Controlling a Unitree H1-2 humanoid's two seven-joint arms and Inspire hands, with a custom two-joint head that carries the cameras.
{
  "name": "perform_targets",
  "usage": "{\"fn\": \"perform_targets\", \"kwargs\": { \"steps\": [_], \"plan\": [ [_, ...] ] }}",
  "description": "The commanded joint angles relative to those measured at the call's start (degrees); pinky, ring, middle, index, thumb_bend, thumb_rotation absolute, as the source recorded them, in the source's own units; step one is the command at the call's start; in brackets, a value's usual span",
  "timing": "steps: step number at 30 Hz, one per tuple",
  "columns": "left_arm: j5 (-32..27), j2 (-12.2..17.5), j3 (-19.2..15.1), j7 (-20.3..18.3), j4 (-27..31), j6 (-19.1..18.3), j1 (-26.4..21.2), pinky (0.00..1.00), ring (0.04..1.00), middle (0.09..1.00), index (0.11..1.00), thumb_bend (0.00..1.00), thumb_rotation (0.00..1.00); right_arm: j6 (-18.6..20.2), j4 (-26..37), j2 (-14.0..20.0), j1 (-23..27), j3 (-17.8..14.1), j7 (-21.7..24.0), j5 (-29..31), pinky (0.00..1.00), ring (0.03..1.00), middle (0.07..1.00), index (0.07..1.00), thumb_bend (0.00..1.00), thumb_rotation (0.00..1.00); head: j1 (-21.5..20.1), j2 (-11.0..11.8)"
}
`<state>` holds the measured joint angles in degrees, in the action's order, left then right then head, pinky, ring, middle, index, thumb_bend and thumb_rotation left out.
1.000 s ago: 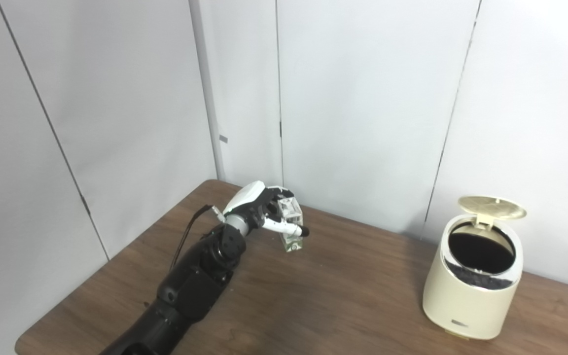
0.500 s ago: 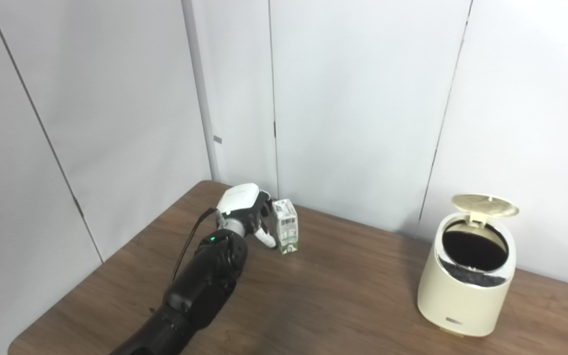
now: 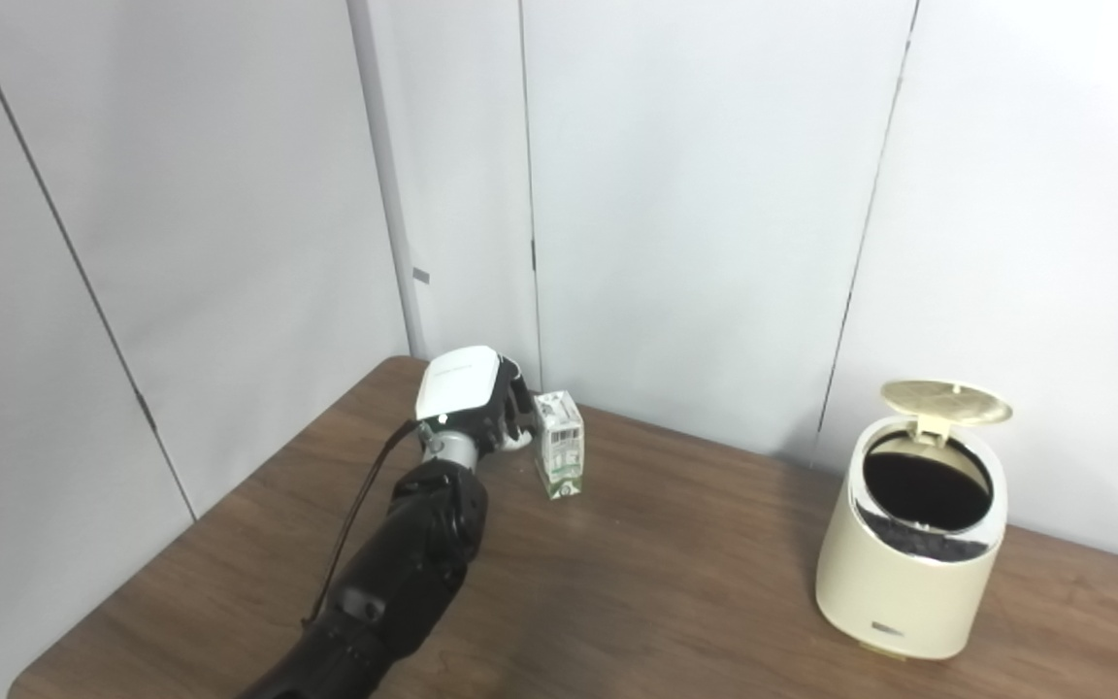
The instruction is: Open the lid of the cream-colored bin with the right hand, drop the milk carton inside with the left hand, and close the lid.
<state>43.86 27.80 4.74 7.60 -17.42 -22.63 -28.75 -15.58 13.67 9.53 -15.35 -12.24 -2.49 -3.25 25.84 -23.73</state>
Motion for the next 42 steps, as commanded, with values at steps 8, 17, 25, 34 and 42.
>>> {"fn": "perform_targets", "kwargs": {
  "steps": [8, 17, 25, 34, 42],
  "plan": [
    [2.6, 2.0, -1.2, -14.3, 4.0, -4.3, -3.9, 0.29, 0.377, 0.488, 0.650, 0.93, 0.12, -0.8, 1.3, 0.3, 0.9, 0.1, -0.1, -0.3, 0.57, 0.656, 0.674, 0.659, 0.24, 0.23, -0.1, 0.0],
    [8.0, 0.0, -5.4, -23.1, 5.0, -4.3, -4.2, 0.25, 0.337, 0.458, 0.729, 0.95, 0.09, 0.0, 1.7, 0.2, 0.8, 0.1, -0.2, -0.4, 0.57, 0.653, 0.675, 0.656, 0.25, 0.24, -0.3, -0.2],
    [15.7, -2.1, -9.5, -33.0, 3.6, -4.3, -6.6, 0.35, 0.520, 0.665, 0.873, 1.00, 0.19, -0.4, 1.3, 0.3, 0.8, 0.2, -0.2, -0.5, 0.56, 0.653, 0.676, 0.655, 0.25, 0.20, -0.4, -0.2],
    [13.4, -4.6, -14.0, -34.3, 3.3, -4.3, -7.6, 0.35, 0.495, 0.653, 0.922, 1.00, 0.27, 0.9, 1.9, 0.0, 0.7, 0.4, -0.5, -1.7, 0.55, 0.653, 0.681, 0.656, 0.25, 0.19, -0.8, -0.1],
    [13.1, -7.2, -18.1, -35.5, 3.4, -4.3, -8.4, 0.19, 0.264, 0.400, 0.924, 1.00, 0.38, 1.1, 1.8, 0.2, 0.8, 0.5, -0.3, -1.7, 0.55, 0.656, 0.682, 0.658, 0.25, 0.24, -0.9, -0.2]
  ]
}}
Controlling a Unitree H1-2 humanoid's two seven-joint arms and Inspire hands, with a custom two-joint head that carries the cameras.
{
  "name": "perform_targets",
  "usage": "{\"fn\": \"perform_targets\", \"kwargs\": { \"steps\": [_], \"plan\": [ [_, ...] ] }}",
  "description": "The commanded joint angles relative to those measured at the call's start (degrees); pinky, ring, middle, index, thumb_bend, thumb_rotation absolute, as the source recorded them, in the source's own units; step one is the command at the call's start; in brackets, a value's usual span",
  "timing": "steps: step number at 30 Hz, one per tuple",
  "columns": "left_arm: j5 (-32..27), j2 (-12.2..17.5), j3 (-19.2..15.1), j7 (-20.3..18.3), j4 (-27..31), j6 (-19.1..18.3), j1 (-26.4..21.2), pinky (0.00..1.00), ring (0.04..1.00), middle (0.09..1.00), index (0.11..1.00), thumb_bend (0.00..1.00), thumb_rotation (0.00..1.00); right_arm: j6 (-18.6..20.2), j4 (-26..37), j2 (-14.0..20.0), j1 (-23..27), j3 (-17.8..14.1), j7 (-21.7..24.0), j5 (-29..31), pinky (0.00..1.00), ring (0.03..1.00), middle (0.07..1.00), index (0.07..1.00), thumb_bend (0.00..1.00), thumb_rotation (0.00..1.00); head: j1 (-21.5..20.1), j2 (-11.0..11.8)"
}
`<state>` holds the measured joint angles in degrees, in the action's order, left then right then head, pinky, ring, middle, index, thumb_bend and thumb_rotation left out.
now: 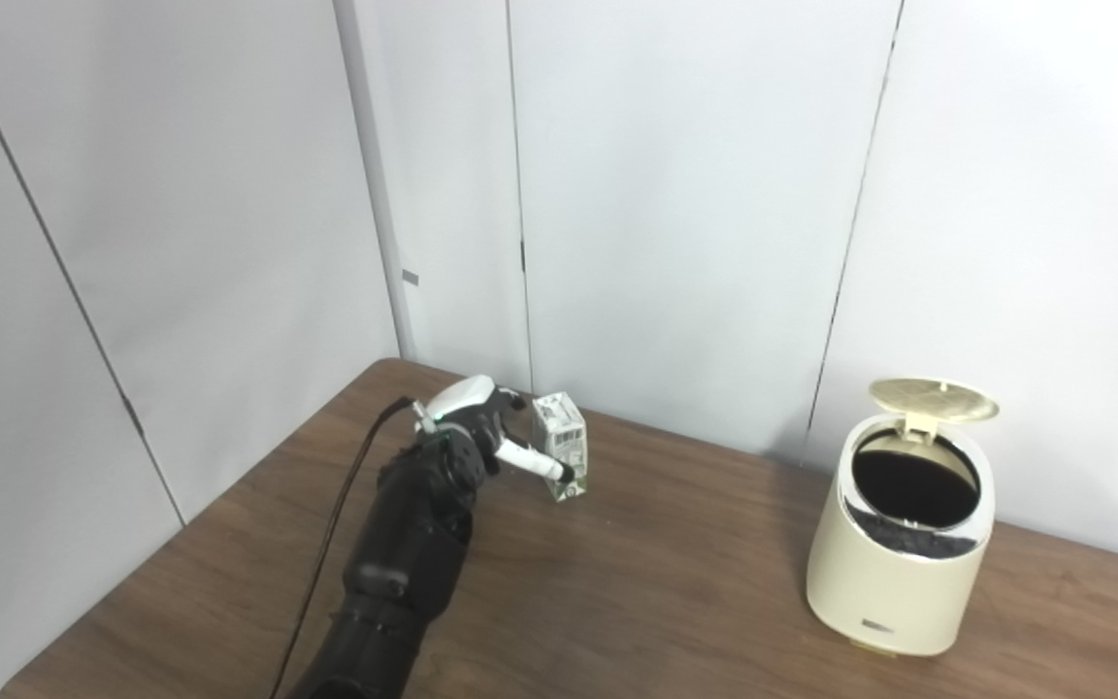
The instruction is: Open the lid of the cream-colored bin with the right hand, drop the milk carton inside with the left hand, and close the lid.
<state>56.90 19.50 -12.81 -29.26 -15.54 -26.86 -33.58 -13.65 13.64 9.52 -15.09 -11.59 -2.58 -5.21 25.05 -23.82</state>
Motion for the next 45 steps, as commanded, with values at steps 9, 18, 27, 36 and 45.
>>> {"fn": "perform_targets", "kwargs": {
  "steps": [9, 18, 27, 36, 45],
  "plan": [
    [-1.6, 1.4, 0.5, 2.5, 0.7, -0.1, -3.5, 0.22, 0.303, 0.421, 0.908, 1.00, 0.37, 0.1, 2.3, 0.2, 0.3, -0.2, -0.1, 0.4, 0.56, 0.662, 0.686, 0.658, 0.26, 0.21, -0.4, -0.1],
    [-2.5, 1.5, 1.2, 3.8, 0.8, 0.0, -3.1, 0.15, 0.222, 0.353, 0.910, 1.00, 0.38, 0.1, 2.3, 0.2, 0.4, -0.1, -0.1, 0.1, 0.56, 0.660, 0.681, 0.655, 0.26, 0.19, -0.6, -0.1],
    [-4.7, 1.9, 2.3, 6.8, 1.3, 0.0, -2.0, 0.29, 0.410, 0.523, 0.861, 0.96, 0.28, 1.0, 3.2, 0.2, -0.3, 0.1, 0.0, -0.1, 0.55, 0.658, 0.685, 0.656, 0.26, 0.21, -0.9, -0.3],
    [-10.6, 2.5, 5.5, 16.2, 1.7, 1.4, -0.3, 0.41, 0.540, 0.637, 0.750, 0.81, 0.16, 1.2, 3.5, 0.2, -0.7, 0.0, -0.2, -0.5, 0.53, 0.653, 0.679, 0.651, 0.26, 0.18, -1.1, -0.6],
    [-17.3, 2.9, 7.4, 22.4, 0.8, 1.4, 0.9, 0.44, 0.561, 0.640, 0.695, 0.74, 0.15, 1.7, 4.5, 0.4, -1.5, 0.0, 0.0, -0.7, 0.53, 0.652, 0.681, 0.654, 0.26, 0.23, -1.4, -1.0]
  ]
}}
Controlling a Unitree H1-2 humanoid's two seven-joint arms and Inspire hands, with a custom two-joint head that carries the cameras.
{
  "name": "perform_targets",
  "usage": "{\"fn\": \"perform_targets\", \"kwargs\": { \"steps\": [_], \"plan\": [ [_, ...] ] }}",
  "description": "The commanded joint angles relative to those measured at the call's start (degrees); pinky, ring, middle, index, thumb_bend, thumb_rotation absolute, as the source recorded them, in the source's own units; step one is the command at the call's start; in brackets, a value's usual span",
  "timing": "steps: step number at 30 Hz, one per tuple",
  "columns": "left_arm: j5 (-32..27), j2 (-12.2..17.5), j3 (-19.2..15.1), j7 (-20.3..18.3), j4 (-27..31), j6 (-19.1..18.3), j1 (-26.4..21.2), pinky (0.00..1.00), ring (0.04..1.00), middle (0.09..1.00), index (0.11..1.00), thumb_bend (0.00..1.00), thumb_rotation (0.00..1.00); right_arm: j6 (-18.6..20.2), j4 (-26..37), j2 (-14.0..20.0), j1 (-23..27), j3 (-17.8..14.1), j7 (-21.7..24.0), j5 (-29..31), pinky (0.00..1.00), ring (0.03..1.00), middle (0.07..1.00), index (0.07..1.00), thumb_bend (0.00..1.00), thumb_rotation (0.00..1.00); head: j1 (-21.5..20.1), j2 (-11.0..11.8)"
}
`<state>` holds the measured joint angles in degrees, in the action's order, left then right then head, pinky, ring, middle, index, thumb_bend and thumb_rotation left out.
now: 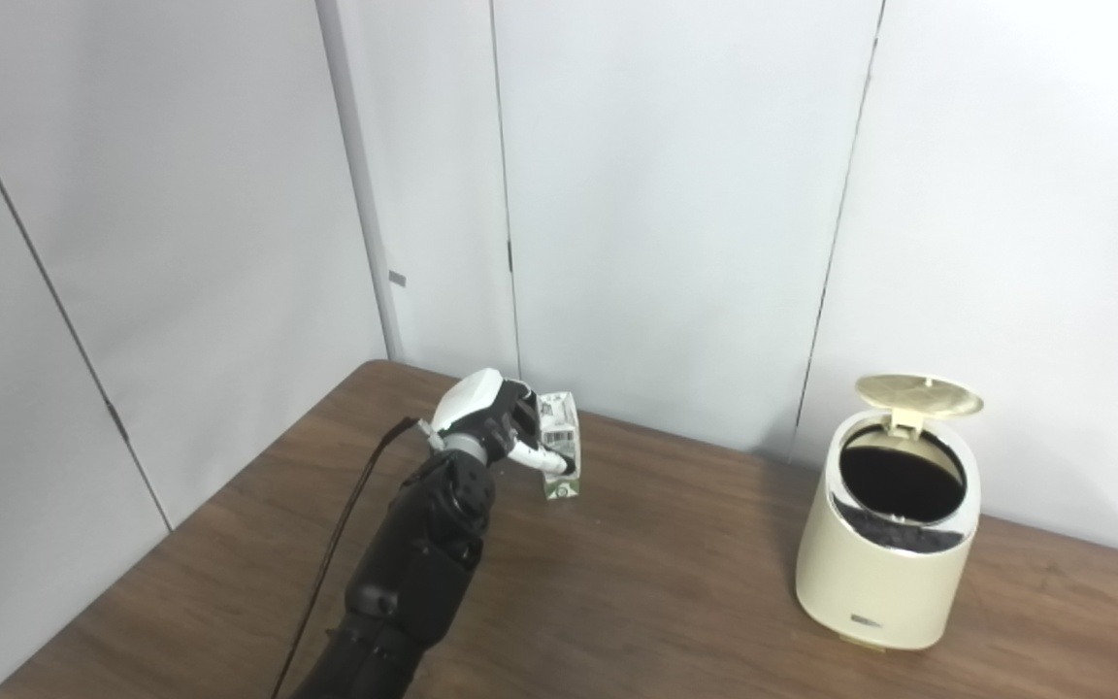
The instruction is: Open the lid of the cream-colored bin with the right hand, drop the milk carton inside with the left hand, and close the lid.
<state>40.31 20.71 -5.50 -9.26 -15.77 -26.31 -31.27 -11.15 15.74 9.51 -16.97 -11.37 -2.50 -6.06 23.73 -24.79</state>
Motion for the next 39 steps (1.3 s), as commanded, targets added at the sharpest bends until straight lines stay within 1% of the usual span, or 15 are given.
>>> {"fn": "perform_targets", "kwargs": {
  "steps": [1, 2, 5, 6, 8, 9, 11, 14, 20, 23, 25, 30, 33, 36, 39],
  "plan": [
    [-1.6, 1.4, -0.1, 3.5, 0.8, 1.1, -1.3, 0.43, 0.553, 0.633, 0.681, 0.74, 0.15, -0.7, 2.4, 0.4, 0.3, -0.2, -0.1, 0.0, 0.53, 0.652, 0.682, 0.655, 0.26, 0.22, -0.1, -0.1],
    [-2.2, 1.3, -0.1, 4.5, 0.5, 1.3, -1.2, 0.42, 0.533, 0.613, 0.657, 0.72, 0.14, -0.6, 2.5, 0.4, 0.3, -0.2, -0.1, -0.1, 0.52, 0.651, 0.683, 0.656, 0.26, 0.22, -0.1, -0.1],
    [-3.5, 0.8, 0.0, 8.7, -0.7, 2.7, -1.1, 0.43, 0.532, 0.589, 0.529, 0.56, 0.08, 0.3, 3.1, 0.4, 0.1, -0.2, 0.0, -0.1, 0.52, 0.653, 0.684, 0.656, 0.26, 0.24, -0.1, -0.1],
    [-3.8, 0.7, 0.1, 10.2, -1.1, 3.1, -1.2, 0.44, 0.540, 0.584, 0.505, 0.53, 0.06, 0.3, 3.2, 0.4, 0.1, -0.1, 0.1, 0.0, 0.53, 0.655, 0.685, 0.657, 0.26, 0.25, -0.2, -0.1],
    [-4.2, 0.6, 0.7, 12.5, -1.9, 3.6, -1.2, 0.43, 0.534, 0.554, 0.477, 0.52, 0.02, -0.3, 2.8, 0.5, 0.1, -0.1, 0.2, 0.3, 0.52, 0.652, 0.684, 0.656, 0.26, 0.23, -0.3, -0.2],
    [-4.5, 0.7, 1.0, 13.2, -2.2, 3.7, -1.2, 0.43, 0.522, 0.543, 0.471, 0.52, 0.01, -0.2, 2.9, 0.5, 0.1, -0.2, 0.2, 0.5, 0.52, 0.654, 0.685, 0.657, 0.26, 0.23, -0.3, -0.2],
    [-5.0, 0.9, 1.6, 14.2, -2.6, 3.8, -1.3, 0.42, 0.505, 0.535, 0.464, 0.51, 0.00, 0.6, 3.3, 0.4, 0.0, -0.1, 0.2, 0.4, 0.52, 0.656, 0.686, 0.657, 0.26, 0.25, -0.3, -0.2],
    [-5.3, 1.4, 2.6, 15.0, -2.9, 3.8, -1.4, 0.39, 0.476, 0.523, 0.467, 0.52, 0.00, 0.8, 3.5, 0.4, 0.0, -0.1, 0.3, 0.5, 0.52, 0.657, 0.687, 0.659, 0.26, 0.24, -0.3, -0.2],
    [-6.7, 1.8, 3.2, 15.6, -2.8, 3.4, -1.4, 0.39, 0.491, 0.529, 0.464, 0.51, 0.00, 0.7, 3.4, 0.5, 0.0, -0.1, 0.3, 0.6, 0.52, 0.658, 0.689, 0.661, 0.25, 0.24, -0.2, -0.2],
    [-6.9, 2.1, 3.6, 15.7, -2.4, 3.3, -1.3, 0.41, 0.510, 0.539, 0.461, 0.51, 0.00, 0.8, 3.4, 0.5, 0.0, -0.1, 0.3, 0.4, 0.52, 0.661, 0.692, 0.665, 0.27, 0.29, -0.3, -0.3],
    [-6.8, 2.4, 4.0, 15.9, -2.5, 3.6, -1.2, 0.40, 0.500, 0.539, 0.461, 0.51, 0.00, 0.6, 3.3, 0.6, 0.0, 0.0, 0.4, 0.5, 0.53, 0.666, 0.695, 0.666, 0.27, 0.31, -0.3, -0.3],
    [-7.2, 2.5, 4.3, 15.9, -2.5, 3.3, -1.2, 0.38, 0.476, 0.526, 0.467, 0.52, 0.00, 0.6, 3.4, 0.5, 0.1, 0.0, 0.5, 0.8, 0.52, 0.666, 0.696, 0.667, 0.26, 0.26, -0.3, -0.3],
    [-7.0, 2.6, 4.4, 15.9, -2.4, 3.0, -1.3, 0.40, 0.507, 0.536, 0.463, 0.51, 0.00, 0.5, 3.2, 0.4, 0.2, 0.1, 0.3, 0.3, 0.53, 0.670, 0.697, 0.668, 0.26, 0.28, -0.5, -0.2],
    [-7.3, 2.4, 4.2, 16.4, -2.5, 3.5, -1.5, 0.43, 0.538, 0.548, 0.458, 0.51, 0.00, 0.2, 2.6, 0.2, 0.6, 0.2, 0.2, 0.4, 0.53, 0.672, 0.698, 0.668, 0.27, 0.29, -0.5, 0.0],
    [-7.9, 2.3, 4.1, 17.4, -3.0, 5.4, -1.6, 0.39, 0.493, 0.537, 0.464, 0.52, 0.00, -0.2, 1.6, 0.1, 1.2, 0.5, 0.0, 0.1, 0.53, 0.672, 0.699, 0.669, 0.27, 0.30, -0.4, 0.6]
  ]
}}
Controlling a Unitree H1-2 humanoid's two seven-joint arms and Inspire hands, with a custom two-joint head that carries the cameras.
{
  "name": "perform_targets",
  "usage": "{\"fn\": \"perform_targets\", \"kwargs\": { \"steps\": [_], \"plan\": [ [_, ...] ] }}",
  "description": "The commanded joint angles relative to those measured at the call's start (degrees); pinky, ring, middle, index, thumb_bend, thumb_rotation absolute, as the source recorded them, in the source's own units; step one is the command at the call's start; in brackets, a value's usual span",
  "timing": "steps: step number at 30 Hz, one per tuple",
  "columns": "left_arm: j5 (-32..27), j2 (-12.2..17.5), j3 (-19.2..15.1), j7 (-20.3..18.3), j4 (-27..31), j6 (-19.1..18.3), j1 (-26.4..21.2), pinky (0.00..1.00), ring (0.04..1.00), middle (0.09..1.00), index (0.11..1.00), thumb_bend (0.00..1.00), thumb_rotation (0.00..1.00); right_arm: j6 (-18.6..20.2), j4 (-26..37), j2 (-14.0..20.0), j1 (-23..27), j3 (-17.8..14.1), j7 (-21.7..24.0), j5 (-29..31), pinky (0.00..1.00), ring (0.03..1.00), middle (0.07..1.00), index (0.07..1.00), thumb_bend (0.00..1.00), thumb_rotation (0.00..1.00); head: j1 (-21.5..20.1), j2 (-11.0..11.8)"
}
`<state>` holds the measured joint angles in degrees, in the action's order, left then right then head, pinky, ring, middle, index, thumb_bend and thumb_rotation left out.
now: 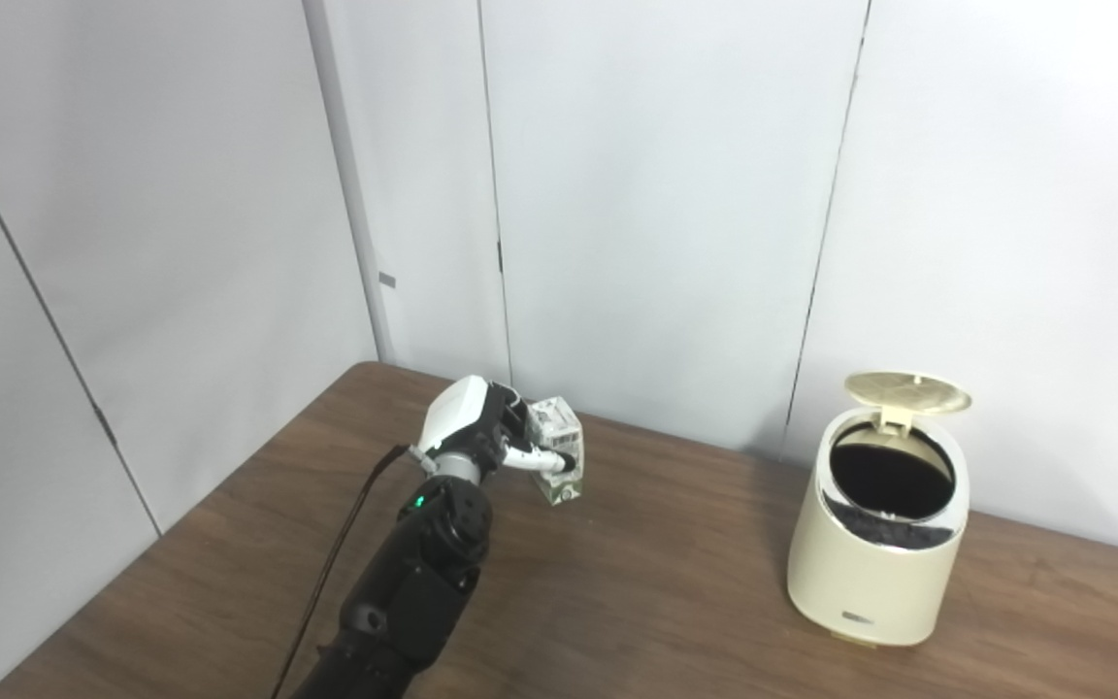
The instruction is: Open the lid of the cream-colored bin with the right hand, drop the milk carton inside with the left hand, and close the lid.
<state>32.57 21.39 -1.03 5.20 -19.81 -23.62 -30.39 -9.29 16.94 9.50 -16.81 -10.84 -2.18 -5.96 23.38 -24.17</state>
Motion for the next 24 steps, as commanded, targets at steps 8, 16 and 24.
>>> {"fn": "perform_targets", "kwargs": {
  "steps": [8, 16, 24],
  "plan": [
    [-4.8, -0.9, -2.2, 6.9, 6.5, 8.5, -0.5, 0.37, 0.443, 0.511, 0.470, 0.52, 0.00, -1.4, -2.1, -0.6, 3.4, 1.3, -1.4, -2.1, 0.54, 0.679, 0.701, 0.669, 0.28, 0.33, -0.6, 1.0],
    [-7.8, -5.5, -3.7, 7.0, 17.5, 7.7, 3.4, 0.34, 0.411, 0.481, 0.483, 0.52, 0.00, -1.4, -4.4, -1.2, 5.7, 2.8, -2.2, -3.8, 0.49, 0.648, 0.699, 0.665, 0.31, 0.51, -2.0, 1.4],
    [-11.9, -12.0, -6.1, 9.3, 25.0, 11.7, 7.6, 0.35, 0.415, 0.475, 0.485, 0.52, 0.00, -0.5, -4.9, -1.7, 7.0, 4.3, -3.1, -7.3, 0.47, 0.631, 0.687, 0.659, 0.35, 0.62, -5.0, 1.4]
  ]
}}
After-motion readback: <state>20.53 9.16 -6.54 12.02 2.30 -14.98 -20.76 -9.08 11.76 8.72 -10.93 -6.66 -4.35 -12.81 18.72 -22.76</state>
